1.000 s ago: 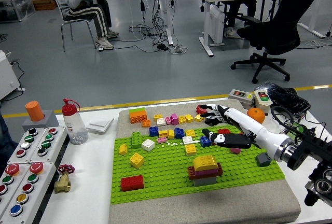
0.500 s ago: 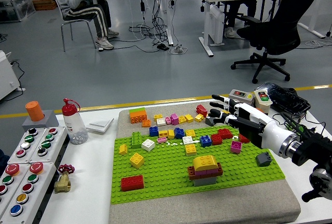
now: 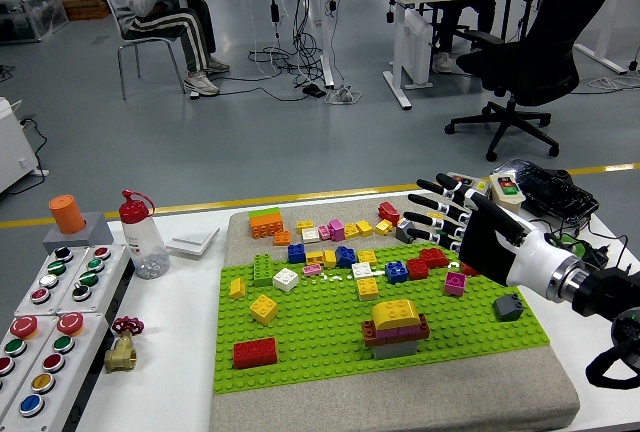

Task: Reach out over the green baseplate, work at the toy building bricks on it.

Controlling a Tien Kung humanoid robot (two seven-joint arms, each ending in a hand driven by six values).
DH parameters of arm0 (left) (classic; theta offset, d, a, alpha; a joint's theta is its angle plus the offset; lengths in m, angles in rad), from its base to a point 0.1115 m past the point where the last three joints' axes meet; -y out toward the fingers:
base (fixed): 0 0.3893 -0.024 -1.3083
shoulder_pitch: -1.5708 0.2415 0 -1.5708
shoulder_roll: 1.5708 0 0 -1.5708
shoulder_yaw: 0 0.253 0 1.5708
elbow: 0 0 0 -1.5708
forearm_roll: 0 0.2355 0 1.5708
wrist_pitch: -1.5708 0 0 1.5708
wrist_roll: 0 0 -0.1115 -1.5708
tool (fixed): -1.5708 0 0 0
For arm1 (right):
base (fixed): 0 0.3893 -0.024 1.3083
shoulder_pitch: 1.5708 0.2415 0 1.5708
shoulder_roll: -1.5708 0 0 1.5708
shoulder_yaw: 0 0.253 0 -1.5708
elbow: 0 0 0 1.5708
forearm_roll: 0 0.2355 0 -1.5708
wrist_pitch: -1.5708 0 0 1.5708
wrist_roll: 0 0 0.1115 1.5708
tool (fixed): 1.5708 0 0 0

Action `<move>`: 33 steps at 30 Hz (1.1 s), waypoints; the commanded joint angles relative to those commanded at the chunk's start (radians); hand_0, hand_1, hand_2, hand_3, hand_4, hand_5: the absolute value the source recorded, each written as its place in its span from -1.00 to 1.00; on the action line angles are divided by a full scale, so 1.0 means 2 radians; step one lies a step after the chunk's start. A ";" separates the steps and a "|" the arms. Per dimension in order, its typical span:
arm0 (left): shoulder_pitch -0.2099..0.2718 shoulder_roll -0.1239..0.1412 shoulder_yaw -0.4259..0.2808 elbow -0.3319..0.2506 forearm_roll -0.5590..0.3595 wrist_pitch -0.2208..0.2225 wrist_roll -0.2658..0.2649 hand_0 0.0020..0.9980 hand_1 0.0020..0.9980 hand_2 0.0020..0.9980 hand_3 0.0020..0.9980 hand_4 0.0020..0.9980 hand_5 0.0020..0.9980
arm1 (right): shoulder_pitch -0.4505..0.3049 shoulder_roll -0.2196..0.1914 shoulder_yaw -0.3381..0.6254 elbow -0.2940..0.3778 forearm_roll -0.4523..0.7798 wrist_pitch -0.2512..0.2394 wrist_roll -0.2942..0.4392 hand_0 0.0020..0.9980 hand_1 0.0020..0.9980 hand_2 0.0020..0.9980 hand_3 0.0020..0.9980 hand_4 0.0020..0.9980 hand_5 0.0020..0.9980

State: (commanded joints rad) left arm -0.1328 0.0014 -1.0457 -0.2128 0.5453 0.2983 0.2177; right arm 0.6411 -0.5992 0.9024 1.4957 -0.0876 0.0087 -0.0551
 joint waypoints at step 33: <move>-0.003 0.000 -0.003 0.002 0.003 -0.001 -0.002 0.33 0.24 0.24 0.03 -0.18 1.00 | -0.005 0.001 0.014 -0.003 0.008 0.000 0.020 0.57 0.52 0.70 0.75 0.60 -0.09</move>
State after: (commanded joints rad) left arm -0.1398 0.0015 -1.0509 -0.2086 0.5512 0.2957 0.2141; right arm 0.6310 -0.5977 0.9312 1.4906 -0.0718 0.0097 -0.0154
